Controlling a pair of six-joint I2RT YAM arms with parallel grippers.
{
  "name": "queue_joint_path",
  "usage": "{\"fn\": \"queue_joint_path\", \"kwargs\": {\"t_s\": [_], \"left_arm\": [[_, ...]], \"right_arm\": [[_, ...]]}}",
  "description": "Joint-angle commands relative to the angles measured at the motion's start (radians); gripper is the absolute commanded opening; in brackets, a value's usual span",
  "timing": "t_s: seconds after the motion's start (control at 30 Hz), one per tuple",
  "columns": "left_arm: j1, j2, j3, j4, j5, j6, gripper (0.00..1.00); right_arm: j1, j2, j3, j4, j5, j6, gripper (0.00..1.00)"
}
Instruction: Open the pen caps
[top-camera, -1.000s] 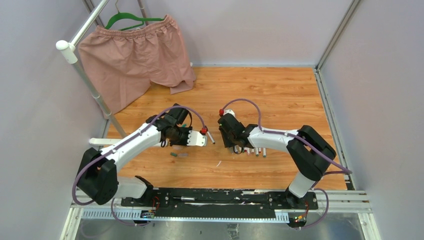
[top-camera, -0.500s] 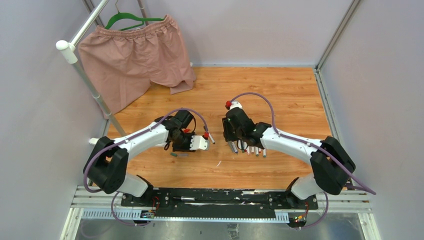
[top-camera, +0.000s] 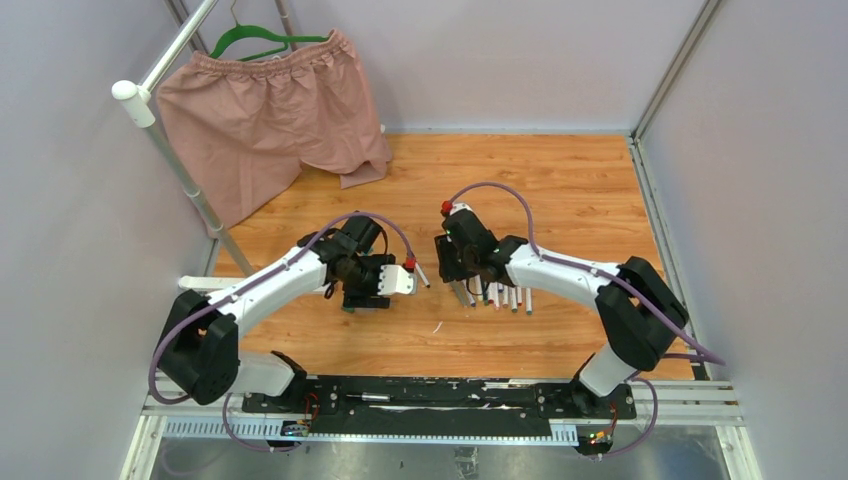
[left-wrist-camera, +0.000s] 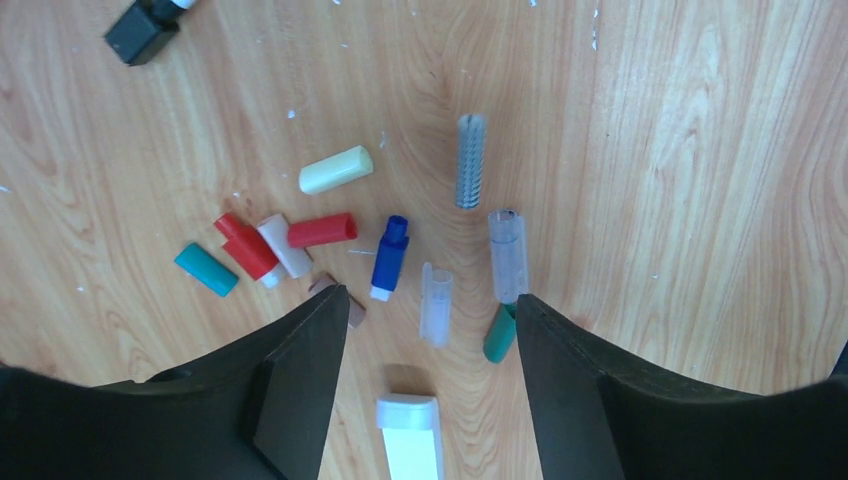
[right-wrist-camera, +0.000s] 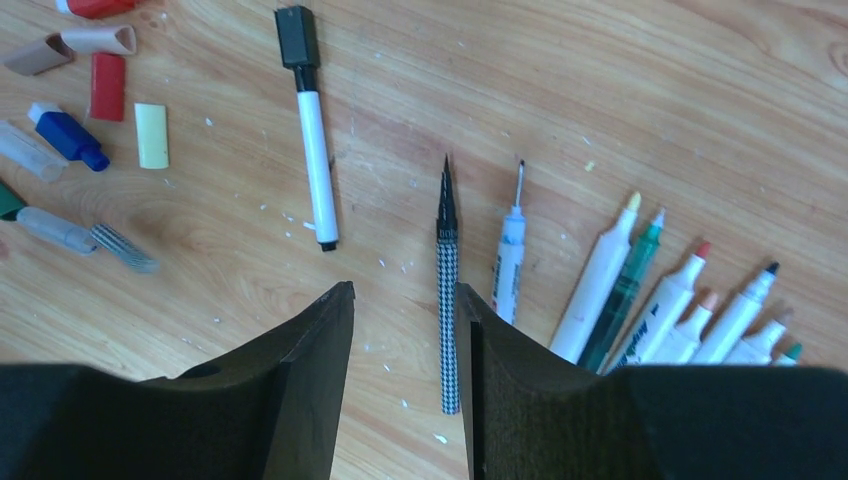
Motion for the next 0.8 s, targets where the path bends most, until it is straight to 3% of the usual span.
{"fn": "queue_joint_path", "kwargs": {"t_s": [0.0, 0.13, 0.47, 0.67, 0.77], "left_arm": [[-0.005, -0.025, 0.063, -0.074, 0.018, -0.016, 0.67], [0.019, -0.064, 0.112, -0.103, 0.026, -0.047, 0.67], [0.231, -0.143, 0.154, -0.148, 0.163, -0.163, 0.79], [0.295, -0.192, 0.139, -0.149, 0.169, -0.179, 0.92], [0.309, -0.199, 0.144, -0.148, 0.17, -0.187, 0.93]], "right_arm": [[-0.01, 0.059, 0.069, -0.018, -0.047, -0.017, 0.46], [-0.008, 0.13, 0.123, -0.008, -0.066, -0.022, 0.45], [0.026, 0.283, 0.249, -0.016, -0.106, -0.041, 0.47], [0.037, 0.362, 0.286, -0.014, -0.095, -0.062, 0.43], [0.056, 0.384, 0.299, -0.021, -0.082, -0.078, 0.41]]}}
